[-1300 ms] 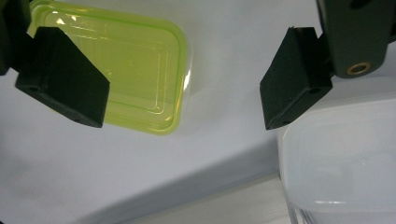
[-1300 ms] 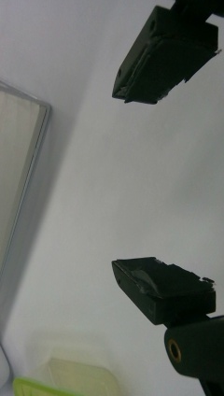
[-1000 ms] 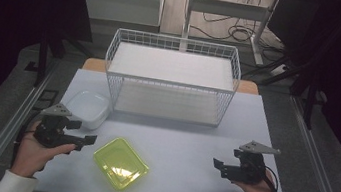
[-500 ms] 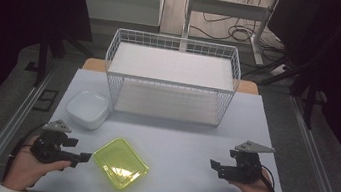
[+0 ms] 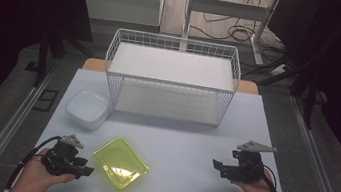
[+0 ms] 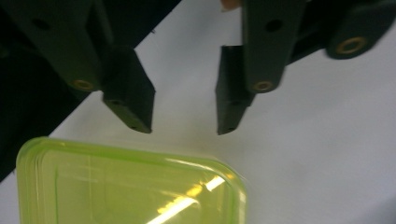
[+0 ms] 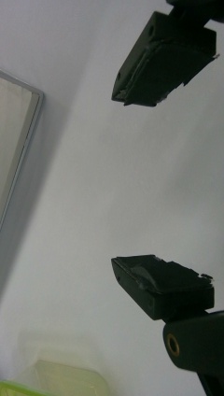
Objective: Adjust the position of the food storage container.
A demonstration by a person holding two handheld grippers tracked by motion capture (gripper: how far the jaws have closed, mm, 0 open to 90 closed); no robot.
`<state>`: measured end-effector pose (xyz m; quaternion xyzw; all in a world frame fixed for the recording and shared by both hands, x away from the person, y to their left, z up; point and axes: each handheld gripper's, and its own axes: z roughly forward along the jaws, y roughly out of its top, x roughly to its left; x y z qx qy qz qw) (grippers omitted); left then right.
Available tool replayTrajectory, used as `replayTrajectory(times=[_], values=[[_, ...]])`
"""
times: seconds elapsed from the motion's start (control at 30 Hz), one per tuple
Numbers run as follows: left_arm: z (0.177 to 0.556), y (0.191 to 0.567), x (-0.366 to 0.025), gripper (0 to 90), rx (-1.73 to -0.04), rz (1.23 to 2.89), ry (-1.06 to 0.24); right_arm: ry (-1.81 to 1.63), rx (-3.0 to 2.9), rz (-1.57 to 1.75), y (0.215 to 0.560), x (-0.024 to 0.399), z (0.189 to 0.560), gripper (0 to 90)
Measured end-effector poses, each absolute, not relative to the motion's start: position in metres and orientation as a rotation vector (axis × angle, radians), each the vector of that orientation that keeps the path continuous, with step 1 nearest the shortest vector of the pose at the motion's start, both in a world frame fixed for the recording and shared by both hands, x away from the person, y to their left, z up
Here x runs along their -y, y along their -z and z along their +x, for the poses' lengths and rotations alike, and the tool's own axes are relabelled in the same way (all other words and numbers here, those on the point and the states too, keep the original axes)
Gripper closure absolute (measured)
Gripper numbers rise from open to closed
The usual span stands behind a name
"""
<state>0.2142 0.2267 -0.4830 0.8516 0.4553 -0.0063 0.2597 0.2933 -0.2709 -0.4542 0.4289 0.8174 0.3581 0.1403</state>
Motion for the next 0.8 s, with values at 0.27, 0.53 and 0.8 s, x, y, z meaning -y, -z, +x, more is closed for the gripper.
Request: replayTrajectory(times=[0.27, 0.53, 0.8], values=[[0.213, 0.487, -0.208, 83.0, -1.190, 2.345, 0.057, -1.019, -2.363, 1.244, 0.456, 0.272, 0.294, 17.1], [0.215, 0.490, -0.199, 89.6, -1.180, 2.338, 0.078, -1.012, -2.365, 1.249, 0.456, 0.270, 0.294, 17.1], [0.221, 0.489, -0.190, 90.0, -1.165, 2.333, 0.055, -1.010, -2.370, 1.249, 0.457, 0.270, 0.295, 17.1]])
